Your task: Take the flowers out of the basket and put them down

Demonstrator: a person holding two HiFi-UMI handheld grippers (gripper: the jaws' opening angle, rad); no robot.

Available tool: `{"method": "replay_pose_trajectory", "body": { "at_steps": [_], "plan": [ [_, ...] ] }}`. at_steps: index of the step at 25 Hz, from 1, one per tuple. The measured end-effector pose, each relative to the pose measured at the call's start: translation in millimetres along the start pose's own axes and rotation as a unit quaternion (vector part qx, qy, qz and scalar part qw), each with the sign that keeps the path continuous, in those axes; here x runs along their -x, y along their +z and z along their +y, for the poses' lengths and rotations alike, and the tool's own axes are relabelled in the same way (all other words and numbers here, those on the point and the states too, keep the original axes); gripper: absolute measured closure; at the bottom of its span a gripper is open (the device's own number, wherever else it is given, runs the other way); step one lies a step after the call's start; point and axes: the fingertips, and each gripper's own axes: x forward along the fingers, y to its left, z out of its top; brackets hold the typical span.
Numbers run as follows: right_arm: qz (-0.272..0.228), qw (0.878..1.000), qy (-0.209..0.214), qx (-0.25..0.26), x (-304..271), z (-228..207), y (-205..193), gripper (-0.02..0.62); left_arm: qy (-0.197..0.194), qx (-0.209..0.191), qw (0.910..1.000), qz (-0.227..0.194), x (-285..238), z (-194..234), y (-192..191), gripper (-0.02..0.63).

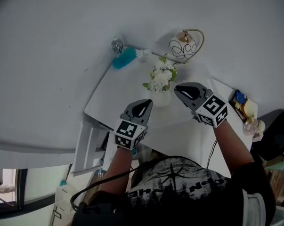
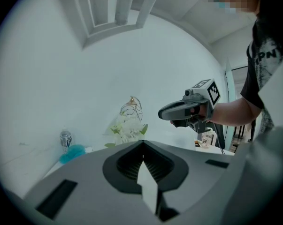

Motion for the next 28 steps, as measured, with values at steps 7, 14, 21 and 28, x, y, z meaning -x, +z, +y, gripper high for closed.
{"method": "replay_pose_trajectory", "body": {
  "at_steps": [7, 14, 21, 28],
  "plan": [
    [0.065, 0.997, 0.032, 0.016, -22.5, -16.8, -33.5, 0.478, -0.01, 0.002, 0.9999, 0.008, -10.7, 4.3, -3.9, 0.595],
    [0.14, 0.988, 0.069, -0.002, -52.2, -27.5, -85.0, 0.365, -0.009, 0.022, 0.9997, 0.012, -17.5, 13.9, -14.4, 0.595],
    [0.17, 0.98, 0.096, -0.027, -77.1, -29.0, -114.7, 0.322, -0.013, 0.022, 0.9996, 0.016, -19.7, 17.7, -18.8, 0.595],
    [0.194, 0.975, 0.099, -0.045, -101.2, -30.5, -142.8, 0.305, -0.014, 0.031, 0.9994, 0.009, -22.0, 20.4, -22.0, 0.595]
  ]
}}
